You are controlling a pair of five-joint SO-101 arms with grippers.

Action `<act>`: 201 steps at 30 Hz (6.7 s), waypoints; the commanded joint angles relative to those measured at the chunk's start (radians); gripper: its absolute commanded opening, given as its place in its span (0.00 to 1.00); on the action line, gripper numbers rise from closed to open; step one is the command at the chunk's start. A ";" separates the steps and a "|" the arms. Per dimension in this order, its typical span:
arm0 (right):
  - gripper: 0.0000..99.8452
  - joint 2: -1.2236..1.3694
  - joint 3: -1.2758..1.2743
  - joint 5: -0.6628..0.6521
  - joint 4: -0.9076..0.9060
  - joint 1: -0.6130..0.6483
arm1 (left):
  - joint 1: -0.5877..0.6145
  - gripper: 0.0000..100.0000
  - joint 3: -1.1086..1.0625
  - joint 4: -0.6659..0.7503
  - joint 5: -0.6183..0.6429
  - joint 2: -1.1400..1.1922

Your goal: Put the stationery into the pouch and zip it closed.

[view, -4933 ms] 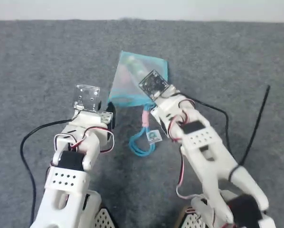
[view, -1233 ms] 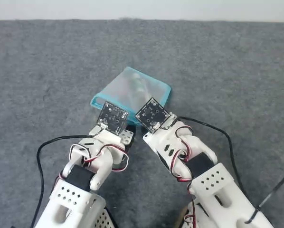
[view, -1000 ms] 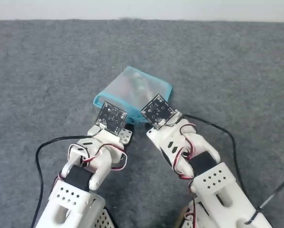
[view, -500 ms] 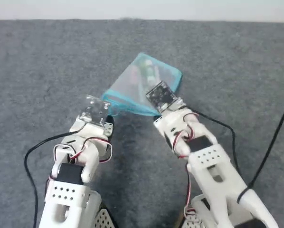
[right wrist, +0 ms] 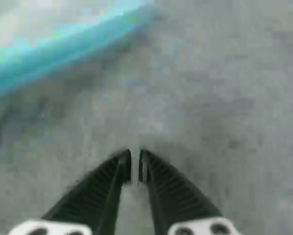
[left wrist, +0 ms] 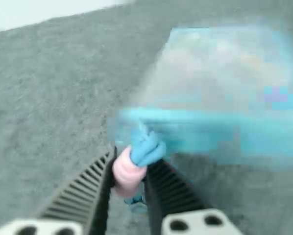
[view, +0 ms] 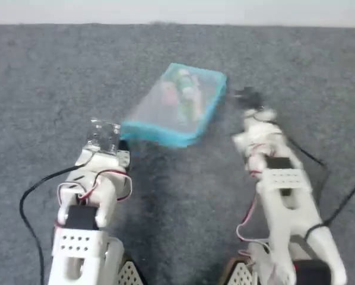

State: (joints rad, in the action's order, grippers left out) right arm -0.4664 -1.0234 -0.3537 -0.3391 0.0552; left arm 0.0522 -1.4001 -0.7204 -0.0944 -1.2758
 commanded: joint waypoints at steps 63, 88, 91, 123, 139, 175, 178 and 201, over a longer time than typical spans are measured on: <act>0.01 0.185 0.043 -0.187 0.237 0.271 | -0.301 0.01 0.077 -0.087 -0.006 -0.026; 0.01 0.127 0.049 -0.170 -0.099 0.091 | -0.301 0.15 0.016 -0.028 0.040 -0.025; 0.01 0.010 0.048 -0.074 -0.165 0.097 | -0.301 0.18 -0.025 0.052 0.075 -0.021; 0.19 -0.865 -0.147 0.112 -0.659 0.188 | -0.183 0.18 -0.002 0.140 0.080 -0.034; 0.19 -1.346 -0.623 0.112 -0.483 0.214 | -0.192 0.18 -0.213 0.058 0.112 -0.443; 0.08 -1.336 -0.661 -0.052 -0.803 0.214 | -0.118 0.18 -0.286 -0.305 0.106 -0.523; 0.08 -1.346 -0.661 -0.141 -0.872 0.193 | -0.118 0.18 -0.286 -0.354 0.106 -0.523; 0.08 -1.346 -0.661 -0.163 -0.981 -0.142 | -0.118 0.18 -0.286 -0.528 0.107 -0.529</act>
State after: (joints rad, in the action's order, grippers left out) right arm -1.7921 -1.6648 -0.5025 -1.3088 -0.0384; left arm -0.0752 -1.6932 -1.2421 -0.0008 -1.7944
